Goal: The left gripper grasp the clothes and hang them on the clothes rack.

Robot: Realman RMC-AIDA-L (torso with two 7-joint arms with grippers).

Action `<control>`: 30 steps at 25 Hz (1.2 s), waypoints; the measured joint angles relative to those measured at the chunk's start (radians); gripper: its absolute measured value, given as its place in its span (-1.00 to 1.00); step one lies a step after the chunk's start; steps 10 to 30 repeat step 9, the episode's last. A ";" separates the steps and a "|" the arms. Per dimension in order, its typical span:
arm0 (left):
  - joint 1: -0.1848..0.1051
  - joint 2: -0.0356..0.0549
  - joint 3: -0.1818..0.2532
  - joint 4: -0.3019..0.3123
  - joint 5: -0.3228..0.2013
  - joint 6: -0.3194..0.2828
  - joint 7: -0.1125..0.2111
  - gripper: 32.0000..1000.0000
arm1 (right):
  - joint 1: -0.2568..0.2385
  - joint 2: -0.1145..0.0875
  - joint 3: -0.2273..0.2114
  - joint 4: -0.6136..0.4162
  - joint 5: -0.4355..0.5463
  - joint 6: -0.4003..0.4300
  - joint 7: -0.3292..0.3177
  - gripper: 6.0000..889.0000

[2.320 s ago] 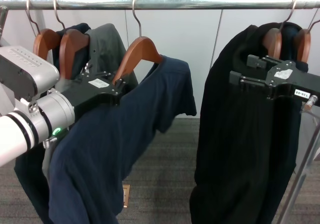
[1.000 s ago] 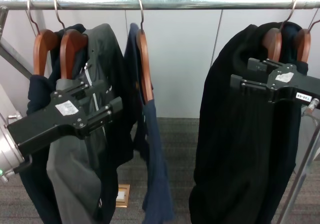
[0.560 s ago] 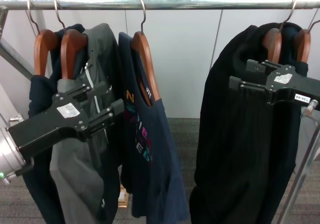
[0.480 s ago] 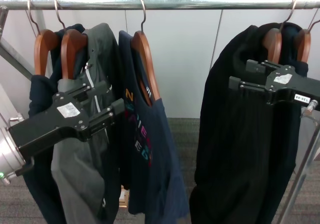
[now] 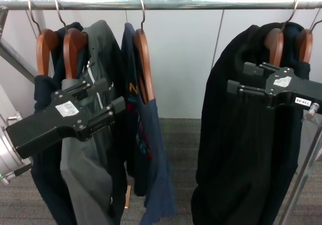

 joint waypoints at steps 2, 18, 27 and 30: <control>0.002 -0.0019 0.000 0.000 0.000 0.000 0.007 0.26 | 0.000 -0.002 0.000 -0.001 0.001 -0.001 0.000 0.84; 0.004 -0.0120 0.009 -0.005 -0.031 0.011 0.064 0.26 | 0.001 -0.005 0.009 -0.008 0.007 -0.042 0.000 0.84; 0.004 -0.0120 0.009 -0.005 -0.031 0.011 0.064 0.26 | 0.001 -0.005 0.009 -0.008 0.007 -0.042 0.000 0.84; 0.004 -0.0120 0.009 -0.005 -0.031 0.011 0.064 0.26 | 0.001 -0.005 0.009 -0.008 0.007 -0.042 0.000 0.84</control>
